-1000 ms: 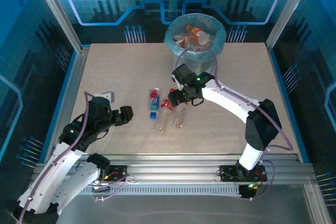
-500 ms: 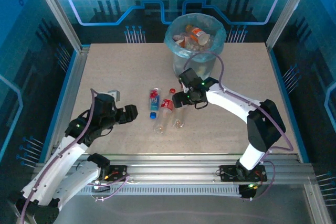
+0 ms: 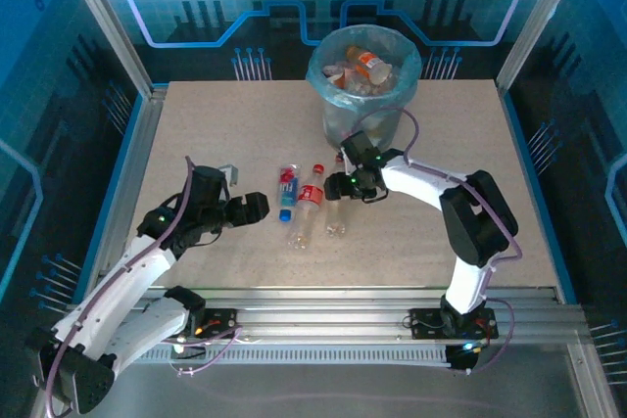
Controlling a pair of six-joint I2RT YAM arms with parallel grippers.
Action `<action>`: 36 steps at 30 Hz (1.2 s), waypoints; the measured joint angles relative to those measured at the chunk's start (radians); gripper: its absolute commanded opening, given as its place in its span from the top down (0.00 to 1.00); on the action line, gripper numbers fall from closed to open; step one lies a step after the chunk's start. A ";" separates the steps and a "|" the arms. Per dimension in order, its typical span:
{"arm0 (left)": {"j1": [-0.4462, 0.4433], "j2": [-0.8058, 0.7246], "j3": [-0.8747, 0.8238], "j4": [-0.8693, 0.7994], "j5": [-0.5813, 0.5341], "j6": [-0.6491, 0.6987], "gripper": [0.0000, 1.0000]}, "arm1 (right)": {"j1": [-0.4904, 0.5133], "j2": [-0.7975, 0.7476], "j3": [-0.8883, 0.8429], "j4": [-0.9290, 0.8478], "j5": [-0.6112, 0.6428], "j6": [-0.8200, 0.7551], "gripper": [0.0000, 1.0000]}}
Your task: Put the plastic bottles in the bin
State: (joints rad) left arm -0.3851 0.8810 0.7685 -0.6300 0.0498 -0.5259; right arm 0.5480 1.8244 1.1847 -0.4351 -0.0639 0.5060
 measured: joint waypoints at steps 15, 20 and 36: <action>0.000 0.064 0.034 0.027 0.001 0.011 0.15 | -0.024 -0.107 -0.109 -0.019 -0.027 -0.005 0.44; 0.000 0.089 0.101 0.058 0.001 0.042 0.16 | -0.008 -0.254 -0.117 -0.081 -0.040 -0.035 0.44; 0.000 0.293 0.498 0.227 0.025 0.151 0.16 | 0.038 -0.350 0.416 -0.320 -0.046 -0.318 0.46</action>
State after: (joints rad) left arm -0.3851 1.1736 1.2663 -0.4026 0.0746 -0.3744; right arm 0.5861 1.4742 1.6005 -0.7547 -0.1097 0.1883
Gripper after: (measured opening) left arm 0.841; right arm 0.544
